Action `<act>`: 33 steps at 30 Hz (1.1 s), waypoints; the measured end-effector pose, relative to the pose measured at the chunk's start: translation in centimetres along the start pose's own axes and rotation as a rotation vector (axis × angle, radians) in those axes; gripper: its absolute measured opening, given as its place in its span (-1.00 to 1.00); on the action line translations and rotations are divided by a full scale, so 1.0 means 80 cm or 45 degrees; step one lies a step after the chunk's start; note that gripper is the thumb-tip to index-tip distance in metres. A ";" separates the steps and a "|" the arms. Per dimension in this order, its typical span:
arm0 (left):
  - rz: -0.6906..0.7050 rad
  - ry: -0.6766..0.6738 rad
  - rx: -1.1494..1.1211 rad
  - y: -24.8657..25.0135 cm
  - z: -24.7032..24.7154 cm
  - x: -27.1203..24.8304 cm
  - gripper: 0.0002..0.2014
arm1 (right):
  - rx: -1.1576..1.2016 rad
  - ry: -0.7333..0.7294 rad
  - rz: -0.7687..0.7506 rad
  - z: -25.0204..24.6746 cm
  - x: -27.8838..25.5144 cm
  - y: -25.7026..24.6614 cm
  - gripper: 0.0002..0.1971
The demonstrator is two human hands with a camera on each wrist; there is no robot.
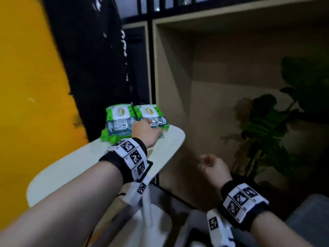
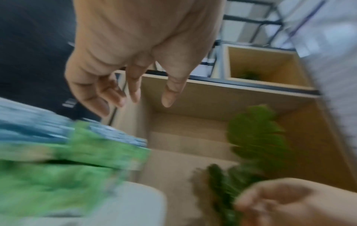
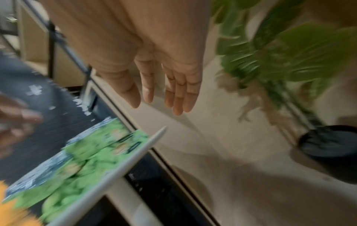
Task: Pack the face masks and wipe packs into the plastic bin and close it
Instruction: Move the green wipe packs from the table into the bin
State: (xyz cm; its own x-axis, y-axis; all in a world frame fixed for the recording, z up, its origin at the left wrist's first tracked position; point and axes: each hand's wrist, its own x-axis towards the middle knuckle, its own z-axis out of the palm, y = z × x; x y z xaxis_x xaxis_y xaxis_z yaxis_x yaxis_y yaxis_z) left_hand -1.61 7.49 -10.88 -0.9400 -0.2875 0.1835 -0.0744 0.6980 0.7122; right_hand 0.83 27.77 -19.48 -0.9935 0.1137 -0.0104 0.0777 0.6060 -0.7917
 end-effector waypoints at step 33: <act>-0.652 -0.041 -1.017 -0.158 -0.041 0.141 -0.80 | 0.759 -0.025 0.288 0.113 0.170 -0.169 -0.39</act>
State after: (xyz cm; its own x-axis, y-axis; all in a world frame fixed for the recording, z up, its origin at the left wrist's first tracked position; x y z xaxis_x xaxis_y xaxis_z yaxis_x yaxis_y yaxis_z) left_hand -10.23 -6.70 -15.57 -0.8657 -0.4080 -0.2899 -0.2417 -0.1665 0.9560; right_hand -14.49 14.06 -14.44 -0.9597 0.1697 -0.2242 0.2317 0.0255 -0.9725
